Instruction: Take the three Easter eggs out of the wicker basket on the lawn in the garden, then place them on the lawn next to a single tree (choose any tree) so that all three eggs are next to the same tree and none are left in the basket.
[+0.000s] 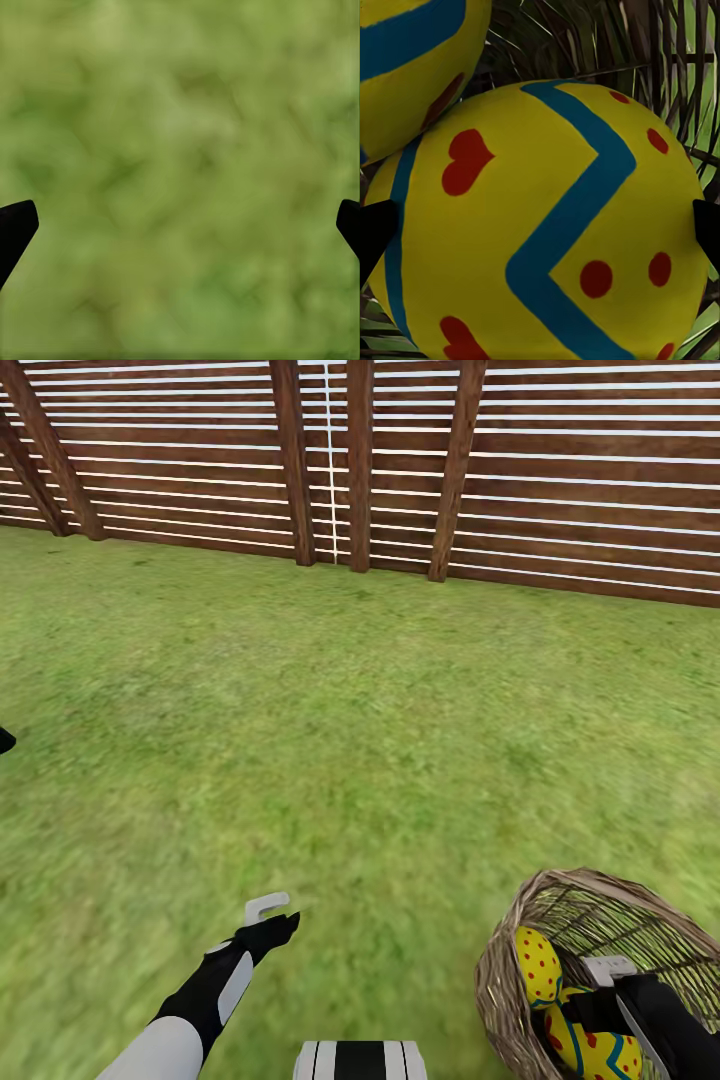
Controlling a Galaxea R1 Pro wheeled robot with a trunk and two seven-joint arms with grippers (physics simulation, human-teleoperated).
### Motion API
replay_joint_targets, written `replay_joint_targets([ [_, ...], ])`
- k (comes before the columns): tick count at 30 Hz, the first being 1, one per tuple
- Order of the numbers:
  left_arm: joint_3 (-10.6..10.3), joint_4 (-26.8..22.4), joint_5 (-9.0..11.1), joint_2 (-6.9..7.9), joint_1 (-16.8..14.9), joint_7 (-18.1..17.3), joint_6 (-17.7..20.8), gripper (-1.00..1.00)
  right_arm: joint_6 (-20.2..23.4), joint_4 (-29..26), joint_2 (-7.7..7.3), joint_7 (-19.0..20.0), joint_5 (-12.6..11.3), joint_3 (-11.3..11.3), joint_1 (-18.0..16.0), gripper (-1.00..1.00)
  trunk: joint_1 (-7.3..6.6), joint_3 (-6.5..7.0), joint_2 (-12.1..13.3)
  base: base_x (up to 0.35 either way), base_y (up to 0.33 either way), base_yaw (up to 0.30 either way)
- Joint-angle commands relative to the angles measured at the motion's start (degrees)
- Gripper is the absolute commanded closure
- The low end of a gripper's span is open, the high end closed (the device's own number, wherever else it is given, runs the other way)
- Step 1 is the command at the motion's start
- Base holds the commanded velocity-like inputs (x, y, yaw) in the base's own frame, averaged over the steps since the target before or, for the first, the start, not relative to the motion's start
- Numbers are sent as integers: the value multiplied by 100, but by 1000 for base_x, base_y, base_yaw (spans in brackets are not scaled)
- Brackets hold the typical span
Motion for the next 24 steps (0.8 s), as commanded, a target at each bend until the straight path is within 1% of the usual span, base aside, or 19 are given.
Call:
replay_joint_targets([
  [1,42,-11,46,-6,-1,-36,46,-100,25,-9,3,48,37,-18,-1,100,-1,-4,-2,0,0,-17],
  [12,43,-5,46,-15,-1,-37,50,-100,59,-18,-14,61,28,-69,-1,100,-1,-4,-2,0,0,-284],
  [16,40,91,46,-23,-1,-40,44,-100,60,-18,-20,61,28,-67,-1,100,-1,-4,-2,0,0,-289],
  [24,41,94,47,-24,-1,-40,44,-100,53,-18,-6,53,36,-40,-1,100,-1,-4,-2,0,0,-22],
])
